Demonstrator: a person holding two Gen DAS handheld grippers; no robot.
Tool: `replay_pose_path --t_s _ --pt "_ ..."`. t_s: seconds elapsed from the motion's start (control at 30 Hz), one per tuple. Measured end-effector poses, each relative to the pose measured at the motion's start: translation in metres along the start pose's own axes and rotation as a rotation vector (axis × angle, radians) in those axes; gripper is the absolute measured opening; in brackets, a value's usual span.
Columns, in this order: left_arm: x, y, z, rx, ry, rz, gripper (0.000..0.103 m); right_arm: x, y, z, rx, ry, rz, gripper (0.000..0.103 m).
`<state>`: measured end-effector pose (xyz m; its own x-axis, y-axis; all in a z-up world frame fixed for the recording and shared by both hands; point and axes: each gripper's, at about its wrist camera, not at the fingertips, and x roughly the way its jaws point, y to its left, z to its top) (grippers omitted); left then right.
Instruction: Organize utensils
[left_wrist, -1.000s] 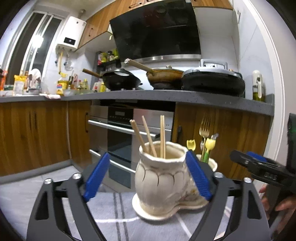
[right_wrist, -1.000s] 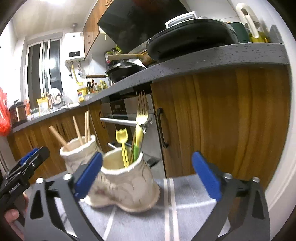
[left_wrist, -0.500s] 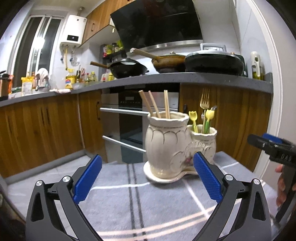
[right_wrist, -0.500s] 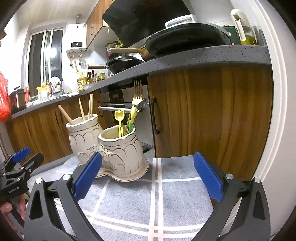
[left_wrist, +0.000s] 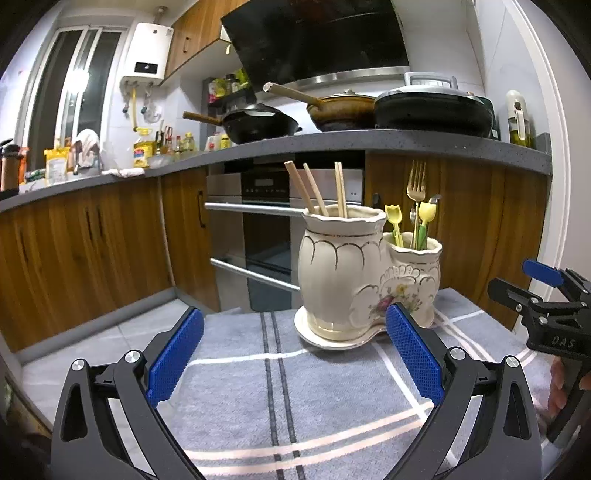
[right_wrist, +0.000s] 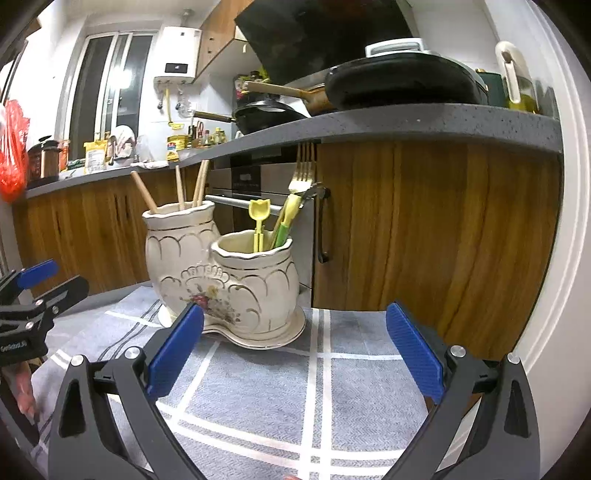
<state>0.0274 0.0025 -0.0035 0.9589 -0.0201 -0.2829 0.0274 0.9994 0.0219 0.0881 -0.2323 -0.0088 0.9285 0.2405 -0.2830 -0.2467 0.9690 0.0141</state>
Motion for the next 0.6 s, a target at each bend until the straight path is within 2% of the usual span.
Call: replay_pose_path --t_s 0.6 --pt "0.0016 -0.0012 0.0015 0.001 0.003 -0.009 0.098 -0.0003 0.0056 -0.0004 -0.020 -0.008 0.004 0.098"
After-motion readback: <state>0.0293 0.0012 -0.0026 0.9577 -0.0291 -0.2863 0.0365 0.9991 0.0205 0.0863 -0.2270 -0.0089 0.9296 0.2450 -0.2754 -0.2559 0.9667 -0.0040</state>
